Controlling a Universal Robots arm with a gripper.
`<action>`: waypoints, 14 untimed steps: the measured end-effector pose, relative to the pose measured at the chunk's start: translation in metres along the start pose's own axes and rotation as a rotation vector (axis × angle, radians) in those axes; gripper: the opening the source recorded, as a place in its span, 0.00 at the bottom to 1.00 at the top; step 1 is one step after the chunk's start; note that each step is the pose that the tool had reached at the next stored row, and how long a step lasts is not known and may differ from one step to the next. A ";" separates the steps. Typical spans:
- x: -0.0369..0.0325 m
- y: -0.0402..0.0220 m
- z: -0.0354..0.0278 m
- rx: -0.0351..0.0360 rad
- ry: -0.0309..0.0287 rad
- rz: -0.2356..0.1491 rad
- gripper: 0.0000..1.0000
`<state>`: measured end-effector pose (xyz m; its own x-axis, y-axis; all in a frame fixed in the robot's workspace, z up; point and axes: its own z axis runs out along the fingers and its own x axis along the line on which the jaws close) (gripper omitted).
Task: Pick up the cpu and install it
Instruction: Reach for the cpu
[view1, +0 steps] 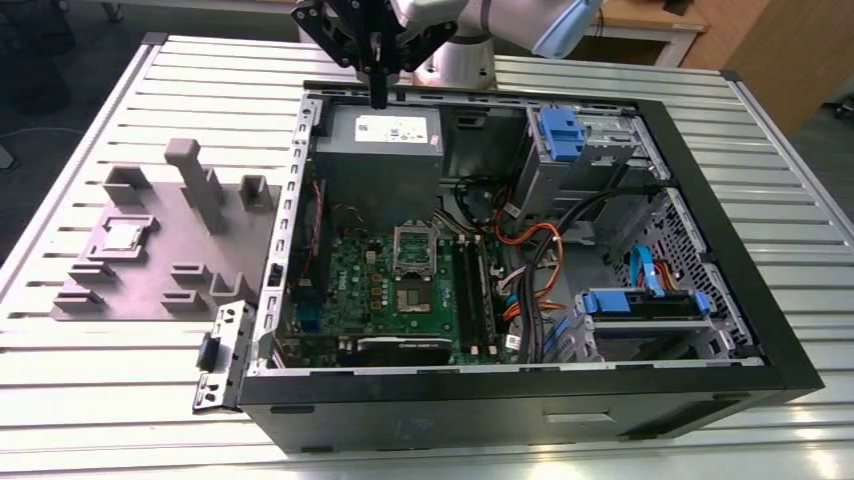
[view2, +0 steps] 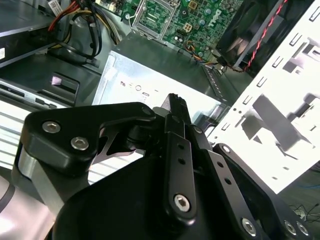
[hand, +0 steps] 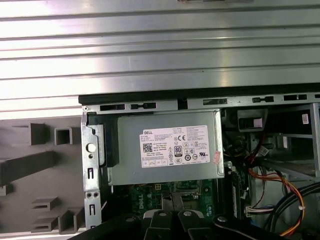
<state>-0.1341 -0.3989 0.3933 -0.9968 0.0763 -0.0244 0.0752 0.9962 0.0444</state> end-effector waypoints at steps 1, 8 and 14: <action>0.0014 -0.0001 0.0000 0.0000 0.0000 0.000 0.11; 0.0056 -0.0004 -0.0002 0.0000 0.0000 0.000 0.11; 0.0057 -0.0004 -0.0001 0.0000 0.0000 0.000 0.11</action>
<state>-0.1398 -0.3989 0.3933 -0.9968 0.0762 -0.0245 0.0751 0.9962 0.0445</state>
